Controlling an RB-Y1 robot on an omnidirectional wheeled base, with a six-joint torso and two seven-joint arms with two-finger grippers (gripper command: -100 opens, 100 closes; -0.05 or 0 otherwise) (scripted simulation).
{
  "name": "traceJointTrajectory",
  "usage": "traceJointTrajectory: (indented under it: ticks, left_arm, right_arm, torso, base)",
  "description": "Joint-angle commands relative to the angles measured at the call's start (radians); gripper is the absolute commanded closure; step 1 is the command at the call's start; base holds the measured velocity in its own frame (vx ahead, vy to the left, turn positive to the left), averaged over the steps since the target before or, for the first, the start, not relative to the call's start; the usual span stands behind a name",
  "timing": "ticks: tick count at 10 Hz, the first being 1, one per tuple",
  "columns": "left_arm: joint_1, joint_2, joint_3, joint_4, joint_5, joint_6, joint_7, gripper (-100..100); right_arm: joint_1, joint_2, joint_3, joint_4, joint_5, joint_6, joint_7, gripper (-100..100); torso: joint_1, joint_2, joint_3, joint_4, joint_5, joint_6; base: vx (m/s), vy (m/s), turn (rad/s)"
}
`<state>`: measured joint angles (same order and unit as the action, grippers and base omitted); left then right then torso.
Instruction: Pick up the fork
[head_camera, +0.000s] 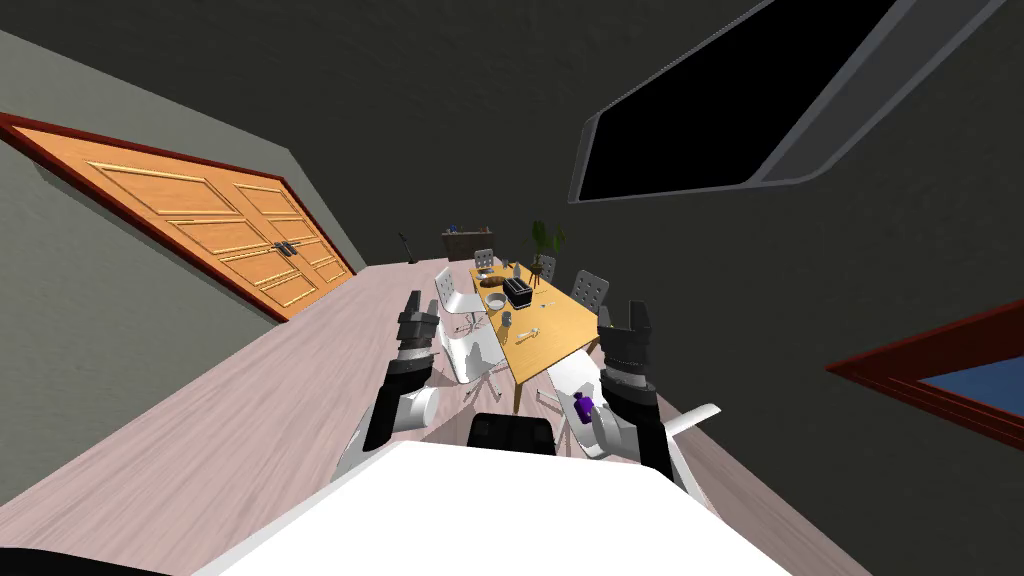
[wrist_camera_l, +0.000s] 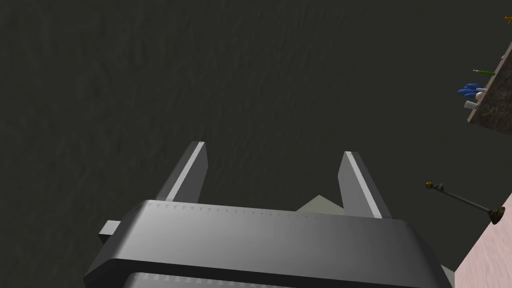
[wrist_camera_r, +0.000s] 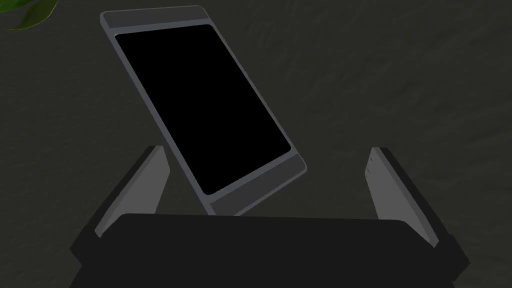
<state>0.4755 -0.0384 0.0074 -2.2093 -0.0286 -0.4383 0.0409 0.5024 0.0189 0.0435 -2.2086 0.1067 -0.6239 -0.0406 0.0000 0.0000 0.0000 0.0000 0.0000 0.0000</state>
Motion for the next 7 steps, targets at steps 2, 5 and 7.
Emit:
traceJointTrajectory:
  ticks: [2,5,7]
  left_arm:
    - [0.0,0.0,0.0,0.0,0.0,0.0,0.0,0]
    - [0.0,0.0,0.0,0.0,0.0,0.0,0.0,0]
    - [0.0,0.0,0.0,0.0,0.0,0.0,0.0,0]
  right_arm:
    - [-0.006,-0.062,0.008,0.015,0.01,-0.006,0.014,-100]
    - [-0.02,-0.152,0.029,0.052,0.033,-0.018,0.049,-100]
    - [-0.032,-0.209,0.049,0.089,0.055,-0.028,0.083,-100]
  torso:
    - [0.0,0.0,0.0,0.0,0.0,0.0]
    - [0.001,0.002,0.001,0.0,0.0,0.0]
    - [0.002,0.003,0.001,0.001,0.001,-0.001]
  base:
    - [-0.016,0.01,0.115]
    - [-0.036,0.024,0.168]
    - [-0.045,0.038,0.256]
